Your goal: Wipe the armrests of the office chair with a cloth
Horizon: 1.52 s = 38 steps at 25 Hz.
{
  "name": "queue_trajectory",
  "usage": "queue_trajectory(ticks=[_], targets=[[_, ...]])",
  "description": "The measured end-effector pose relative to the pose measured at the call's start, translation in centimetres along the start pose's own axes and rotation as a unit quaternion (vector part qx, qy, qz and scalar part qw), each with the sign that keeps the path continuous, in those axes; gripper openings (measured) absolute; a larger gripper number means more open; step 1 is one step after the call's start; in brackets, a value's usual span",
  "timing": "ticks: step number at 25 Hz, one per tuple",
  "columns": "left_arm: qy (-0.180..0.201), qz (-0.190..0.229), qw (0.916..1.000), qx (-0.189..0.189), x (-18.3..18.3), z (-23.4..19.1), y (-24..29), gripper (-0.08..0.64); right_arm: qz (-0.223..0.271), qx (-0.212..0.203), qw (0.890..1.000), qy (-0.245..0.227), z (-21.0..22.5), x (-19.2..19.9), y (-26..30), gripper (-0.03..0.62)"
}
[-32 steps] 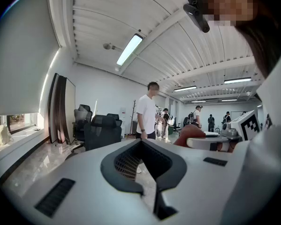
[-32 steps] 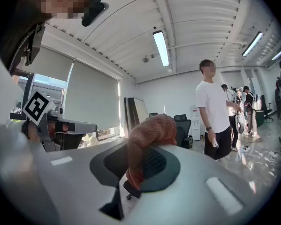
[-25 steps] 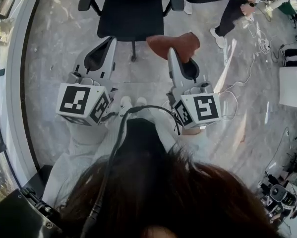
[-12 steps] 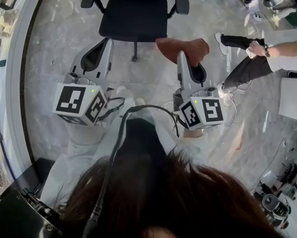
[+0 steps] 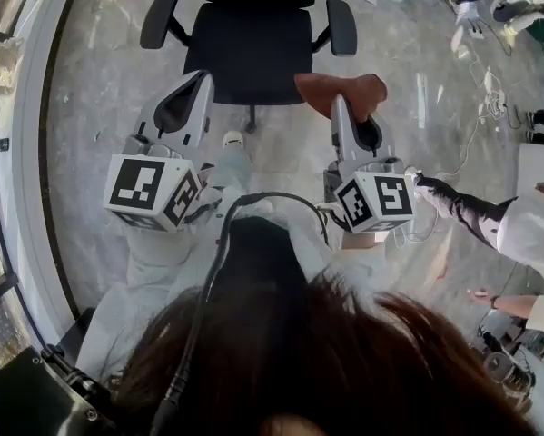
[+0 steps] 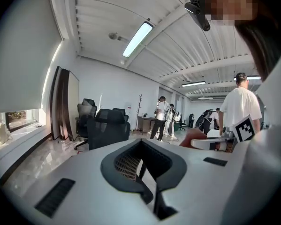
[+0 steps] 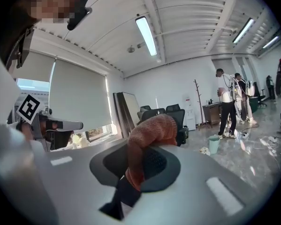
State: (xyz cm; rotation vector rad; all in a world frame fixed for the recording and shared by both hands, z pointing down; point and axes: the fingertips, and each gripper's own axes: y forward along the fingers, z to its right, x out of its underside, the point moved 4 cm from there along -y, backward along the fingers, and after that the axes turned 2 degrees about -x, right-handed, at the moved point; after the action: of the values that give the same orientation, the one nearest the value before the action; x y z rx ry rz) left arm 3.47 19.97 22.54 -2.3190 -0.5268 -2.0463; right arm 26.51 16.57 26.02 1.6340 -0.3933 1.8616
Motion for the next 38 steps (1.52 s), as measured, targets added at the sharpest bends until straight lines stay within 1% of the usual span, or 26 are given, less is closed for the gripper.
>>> queue_trajectory(ticks=[3, 6, 10, 12, 15, 18, 21, 23, 25, 28, 31, 33, 34, 35, 37, 38], targets=[[0.019, -0.008, 0.9996, 0.018, -1.5, -3.0, 4.7, 0.003, 0.003, 0.015, 1.0, 0.007, 1.6, -1.1, 5.3, 0.038], [0.022, -0.025, 0.9988, 0.037, -2.2, -5.7, 9.2, 0.003, 0.001, 0.037, 0.999, 0.009, 3.5, -2.0, 9.8, 0.038], [0.026, -0.05, 0.9967, 0.059, -1.6, -8.0, 14.2, 0.003, -0.011, 0.068, 0.997, 0.022, 6.7, -1.5, 14.0, 0.038], [0.021, -0.061, 0.9958, 0.065, -1.0, -8.8, 16.5, 0.003, -0.022, 0.079, 0.996, 0.019, 8.8, -0.9, 15.9, 0.038], [0.015, -0.081, 0.994, 0.072, 0.8, -9.6, 19.5, 0.003, -0.053, 0.096, 0.994, 0.011, 12.8, 1.0, 18.5, 0.038], [-0.001, -0.095, 0.9929, 0.071, 2.3, -9.4, 21.7, 0.003, -0.088, 0.114, 0.99, 0.0, 17.6, 2.8, 19.9, 0.038], [-0.012, -0.107, 0.9924, 0.06, 2.7, -8.9, 22.8, 0.003, -0.124, 0.115, 0.986, -0.006, 22.0, 4.1, 21.4, 0.038], [-0.018, -0.119, 0.9912, 0.055, 2.8, -8.7, 23.8, 0.003, -0.152, 0.11, 0.982, -0.014, 24.8, 4.7, 23.4, 0.038], [-0.024, -0.127, 0.9903, 0.051, 3.0, -8.7, 25.1, 0.003, -0.177, 0.107, 0.978, -0.035, 27.7, 5.4, 26.2, 0.038], [-0.026, -0.134, 0.9898, 0.039, 3.7, -8.9, 26.1, 0.003, -0.211, 0.105, 0.968, -0.085, 31.4, 6.7, 30.2, 0.038], [-0.029, -0.142, 0.9892, 0.022, 4.2, -9.2, 26.1, 0.003, -0.238, 0.104, 0.954, -0.151, 34.0, 7.2, 33.3, 0.038], [-0.032, -0.148, 0.9885, 0.009, 4.3, -9.4, 26.0, 0.003, -0.261, 0.099, 0.937, -0.209, 35.1, 7.7, 35.3, 0.037], [-0.034, -0.15, 0.988, 0.003, 4.4, -9.6, 25.9, 0.003, -0.278, 0.094, 0.925, -0.239, 35.5, 8.3, 36.3, 0.037], [-0.035, -0.153, 0.9877, -0.002, 4.5, -9.7, 25.8, 0.003, -0.299, 0.087, 0.911, -0.27, 35.8, 9.3, 37.1, 0.037], [-0.037, -0.156, 0.987, -0.007, 4.8, -10.0, 26.0, 0.003, -0.352, 0.057, 0.878, -0.32, 35.9, 12.0, 38.3, 0.037], [-0.038, -0.158, 0.9867, -0.006, 5.0, -10.1, 26.3, 0.003, -0.384, 0.033, 0.86, -0.335, 35.7, 13.7, 38.6, 0.037]])
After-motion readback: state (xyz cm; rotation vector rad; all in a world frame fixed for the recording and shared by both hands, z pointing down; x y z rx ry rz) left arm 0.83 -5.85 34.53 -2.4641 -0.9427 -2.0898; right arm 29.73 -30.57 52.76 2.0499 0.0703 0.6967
